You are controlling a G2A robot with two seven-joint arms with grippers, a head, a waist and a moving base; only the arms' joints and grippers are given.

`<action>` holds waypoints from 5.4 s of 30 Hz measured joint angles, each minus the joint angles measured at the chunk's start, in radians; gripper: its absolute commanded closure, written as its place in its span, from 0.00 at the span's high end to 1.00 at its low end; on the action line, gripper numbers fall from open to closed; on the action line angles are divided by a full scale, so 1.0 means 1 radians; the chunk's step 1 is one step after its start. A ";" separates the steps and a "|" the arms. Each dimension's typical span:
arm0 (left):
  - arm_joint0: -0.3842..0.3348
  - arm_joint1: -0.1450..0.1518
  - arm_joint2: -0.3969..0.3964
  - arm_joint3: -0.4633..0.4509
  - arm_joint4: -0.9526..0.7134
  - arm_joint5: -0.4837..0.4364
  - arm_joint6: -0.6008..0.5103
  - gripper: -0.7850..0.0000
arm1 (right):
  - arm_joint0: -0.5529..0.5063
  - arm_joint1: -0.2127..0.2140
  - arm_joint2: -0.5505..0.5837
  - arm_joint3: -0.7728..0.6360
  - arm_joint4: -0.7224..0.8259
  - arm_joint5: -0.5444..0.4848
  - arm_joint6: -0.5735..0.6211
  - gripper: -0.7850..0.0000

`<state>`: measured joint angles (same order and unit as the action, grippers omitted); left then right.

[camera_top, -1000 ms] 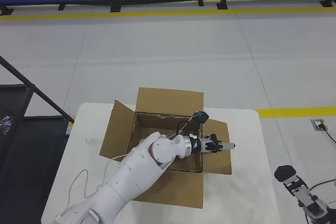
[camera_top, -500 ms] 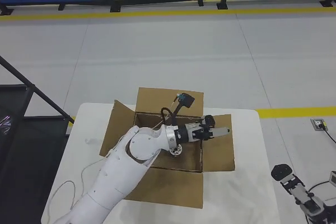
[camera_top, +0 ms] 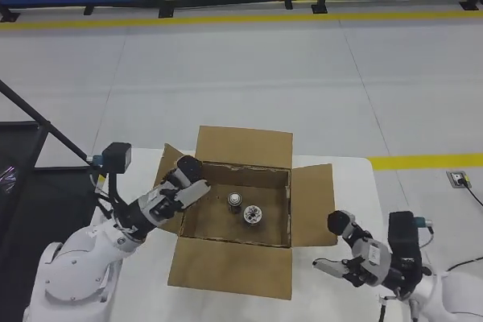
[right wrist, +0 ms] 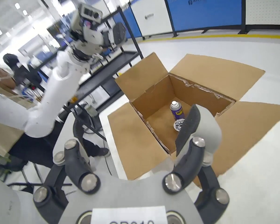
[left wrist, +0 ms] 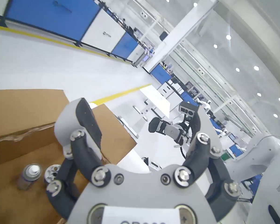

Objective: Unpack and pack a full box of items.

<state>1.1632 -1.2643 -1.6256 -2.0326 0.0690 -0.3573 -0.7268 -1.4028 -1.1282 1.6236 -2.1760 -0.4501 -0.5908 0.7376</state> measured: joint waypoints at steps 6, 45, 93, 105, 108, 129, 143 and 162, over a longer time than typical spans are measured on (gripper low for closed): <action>0.174 0.015 -0.216 -0.040 -0.039 -0.022 0.038 1.00 | 0.261 -0.021 -0.334 0.054 -0.302 0.167 0.107 1.00; 0.331 0.032 -0.364 0.036 -0.097 0.048 0.143 1.00 | 1.051 -0.318 -1.066 1.087 -0.362 0.468 0.050 1.00; 0.330 0.032 -0.363 0.036 -0.097 0.048 0.142 1.00 | 0.190 -0.173 -0.300 0.005 -0.997 0.772 0.023 0.00; 0.330 0.032 -0.363 0.036 -0.097 0.048 0.142 1.00 | 0.159 -0.161 -0.064 0.308 -0.845 0.729 -0.021 0.00; 0.330 0.032 -0.363 0.036 -0.097 0.048 0.142 1.00 | 0.180 -0.163 -0.059 0.409 -0.820 0.737 -0.047 0.00; 0.330 0.032 -0.363 0.036 -0.097 0.048 0.142 1.00 | 0.228 -0.157 -0.021 0.660 -0.706 0.690 -0.106 1.00; 0.330 0.032 -0.363 0.036 -0.097 0.048 0.142 1.00 | 0.065 -0.147 0.081 0.177 -0.619 0.590 -0.301 1.00; 0.330 0.032 -0.363 0.036 -0.097 0.048 0.142 1.00 | 0.953 -0.247 -0.752 0.792 -0.311 0.312 0.448 1.00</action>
<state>1.4932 -1.2320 -1.9888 -1.9965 -0.0275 -0.3097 -0.5851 -0.4496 -1.3749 0.8717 -1.3841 -0.7609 -0.2786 1.1851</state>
